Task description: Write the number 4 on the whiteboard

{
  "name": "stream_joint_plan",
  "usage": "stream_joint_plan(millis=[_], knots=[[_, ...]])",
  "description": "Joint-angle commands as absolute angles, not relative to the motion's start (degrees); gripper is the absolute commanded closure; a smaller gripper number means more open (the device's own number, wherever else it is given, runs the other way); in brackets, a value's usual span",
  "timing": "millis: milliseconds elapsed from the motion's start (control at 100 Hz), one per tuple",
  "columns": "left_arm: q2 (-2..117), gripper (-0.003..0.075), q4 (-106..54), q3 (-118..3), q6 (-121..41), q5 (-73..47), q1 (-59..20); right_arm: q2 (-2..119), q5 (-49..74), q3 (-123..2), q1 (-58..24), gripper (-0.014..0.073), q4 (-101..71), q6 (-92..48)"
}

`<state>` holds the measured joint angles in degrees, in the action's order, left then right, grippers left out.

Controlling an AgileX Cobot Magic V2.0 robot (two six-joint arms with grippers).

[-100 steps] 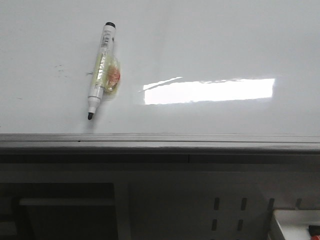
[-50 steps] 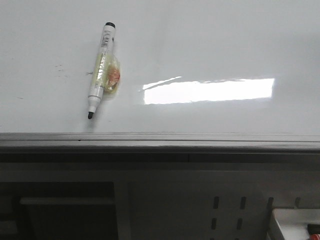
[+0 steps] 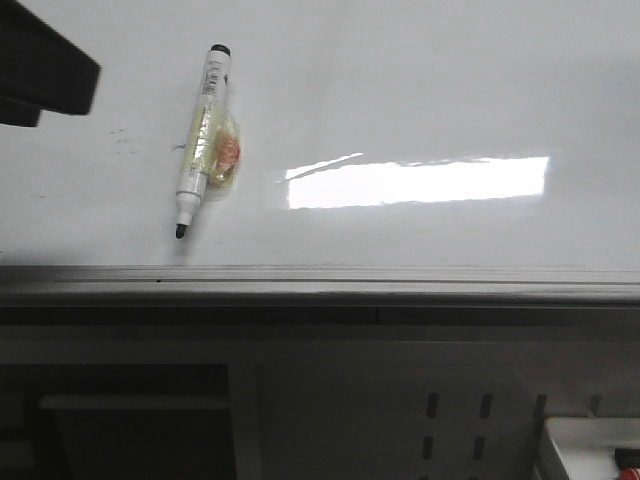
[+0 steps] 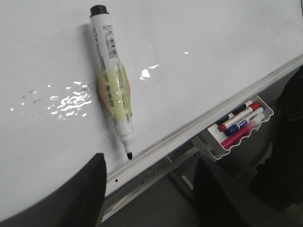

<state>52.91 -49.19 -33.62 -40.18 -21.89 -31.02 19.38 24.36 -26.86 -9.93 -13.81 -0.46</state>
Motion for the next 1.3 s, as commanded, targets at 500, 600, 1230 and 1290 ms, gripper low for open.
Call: stream_joint_plan(millis=[500, 600, 1230, 1290], knots=[[69.53, 0.0334, -54.62, -40.59, -40.23, -8.72, -35.18, 20.27, 22.17, -28.83, -9.54, 0.0197, -14.16, -1.19], [71.17, 0.0334, -54.73, -40.59, -40.23, -7.89, -35.18, 20.27, 22.17, -28.83, -9.54, 0.0197, -14.16, -1.19], [74.56, 0.0386, -55.21, -40.59, -40.23, -1.22, -35.18, 20.27, 21.96, -28.83, -9.54, 0.0197, -14.16, -1.19], [74.56, 0.0473, -55.21, -40.59, -40.23, -1.22, -35.18, 20.27, 21.96, -28.83, -9.54, 0.0197, -14.16, -1.19]])
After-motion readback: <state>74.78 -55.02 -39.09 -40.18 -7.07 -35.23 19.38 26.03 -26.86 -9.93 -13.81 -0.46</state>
